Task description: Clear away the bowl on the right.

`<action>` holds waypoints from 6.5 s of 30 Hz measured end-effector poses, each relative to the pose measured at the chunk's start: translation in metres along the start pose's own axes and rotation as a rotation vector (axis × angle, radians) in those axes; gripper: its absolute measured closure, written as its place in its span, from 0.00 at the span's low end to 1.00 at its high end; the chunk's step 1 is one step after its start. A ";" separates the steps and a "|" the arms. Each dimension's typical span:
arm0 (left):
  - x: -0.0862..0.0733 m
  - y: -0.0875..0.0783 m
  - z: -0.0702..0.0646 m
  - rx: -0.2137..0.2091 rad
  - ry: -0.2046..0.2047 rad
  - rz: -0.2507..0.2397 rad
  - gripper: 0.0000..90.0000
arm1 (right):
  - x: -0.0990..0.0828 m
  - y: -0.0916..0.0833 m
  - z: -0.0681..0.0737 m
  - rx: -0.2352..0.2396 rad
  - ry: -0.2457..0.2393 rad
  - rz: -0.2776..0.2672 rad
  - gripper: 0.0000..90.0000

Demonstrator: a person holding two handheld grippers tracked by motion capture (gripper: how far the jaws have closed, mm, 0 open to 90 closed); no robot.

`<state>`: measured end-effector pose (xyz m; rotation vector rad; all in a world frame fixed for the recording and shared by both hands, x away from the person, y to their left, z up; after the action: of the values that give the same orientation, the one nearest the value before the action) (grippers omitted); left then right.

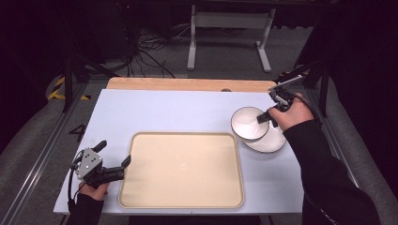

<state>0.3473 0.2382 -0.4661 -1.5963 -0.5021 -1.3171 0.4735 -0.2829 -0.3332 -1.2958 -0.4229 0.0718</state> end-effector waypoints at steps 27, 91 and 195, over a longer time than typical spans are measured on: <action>0.000 0.000 0.000 -0.002 0.005 0.002 0.00 | 0.009 0.006 0.086 0.120 -0.168 0.033 0.89; 0.000 -0.001 0.000 -0.008 -0.005 -0.009 0.00 | 0.011 0.111 0.167 0.256 -0.278 0.151 0.86; 0.000 -0.001 0.002 -0.011 -0.013 -0.008 0.00 | -0.053 0.057 0.091 0.166 -0.629 -0.668 0.22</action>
<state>0.3478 0.2400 -0.4654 -1.6143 -0.5107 -1.3180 0.4041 -0.1986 -0.3824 -0.8931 -1.3408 -0.0516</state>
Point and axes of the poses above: each handheld gripper's, and its own axes: y roughly forward along the jaws, x roughly out of its top, z roughly to its left, the point moved 3 cm from there along y, roughly forward along the jaws, and after that the axes turned 9 degrees about z, right-handed, at the moved point
